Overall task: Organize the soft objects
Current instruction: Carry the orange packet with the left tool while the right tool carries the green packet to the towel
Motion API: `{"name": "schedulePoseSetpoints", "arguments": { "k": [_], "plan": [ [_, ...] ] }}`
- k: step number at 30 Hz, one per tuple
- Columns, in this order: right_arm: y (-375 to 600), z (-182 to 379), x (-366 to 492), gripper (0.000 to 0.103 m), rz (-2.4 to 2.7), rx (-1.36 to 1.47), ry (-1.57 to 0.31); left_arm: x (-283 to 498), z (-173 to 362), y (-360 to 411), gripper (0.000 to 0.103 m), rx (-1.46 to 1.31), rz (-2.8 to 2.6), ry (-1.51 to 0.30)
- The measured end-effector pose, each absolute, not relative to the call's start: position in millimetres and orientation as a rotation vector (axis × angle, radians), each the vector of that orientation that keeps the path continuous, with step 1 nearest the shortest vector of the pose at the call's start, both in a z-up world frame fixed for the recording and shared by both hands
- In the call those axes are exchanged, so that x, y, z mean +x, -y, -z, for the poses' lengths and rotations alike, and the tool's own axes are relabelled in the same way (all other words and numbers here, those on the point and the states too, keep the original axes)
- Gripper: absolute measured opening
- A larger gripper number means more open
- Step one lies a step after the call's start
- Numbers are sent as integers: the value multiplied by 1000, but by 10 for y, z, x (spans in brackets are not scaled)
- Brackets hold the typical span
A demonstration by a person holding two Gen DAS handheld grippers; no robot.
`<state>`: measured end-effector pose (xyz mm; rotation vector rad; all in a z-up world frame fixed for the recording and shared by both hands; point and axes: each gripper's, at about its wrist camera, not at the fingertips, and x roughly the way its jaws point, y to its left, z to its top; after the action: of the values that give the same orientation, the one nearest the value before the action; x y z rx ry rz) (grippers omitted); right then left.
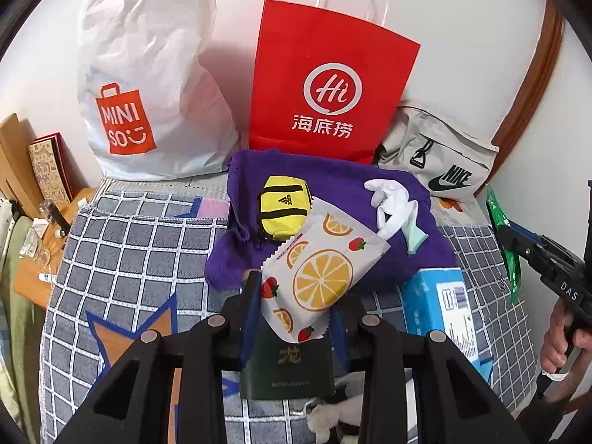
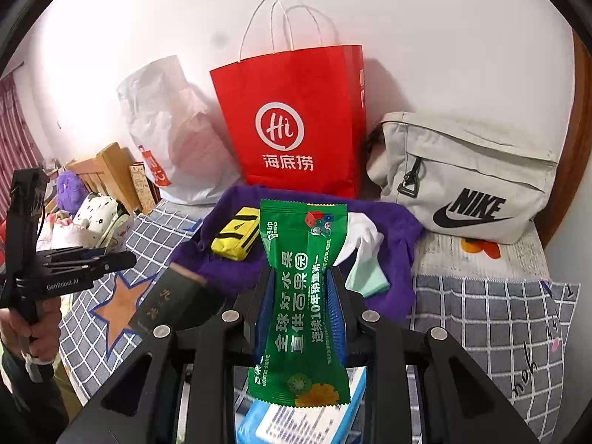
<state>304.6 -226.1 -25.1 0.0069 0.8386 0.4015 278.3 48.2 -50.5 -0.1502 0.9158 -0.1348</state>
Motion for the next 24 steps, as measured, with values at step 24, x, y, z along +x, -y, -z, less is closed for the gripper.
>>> {"name": "schedulePoseSetpoints", "arguments": {
  "k": [24],
  "plan": [
    [2167,1141,4093,28,-396,-42,-986,3872,1079,-365,32,-137,133,-1048]
  ]
}}
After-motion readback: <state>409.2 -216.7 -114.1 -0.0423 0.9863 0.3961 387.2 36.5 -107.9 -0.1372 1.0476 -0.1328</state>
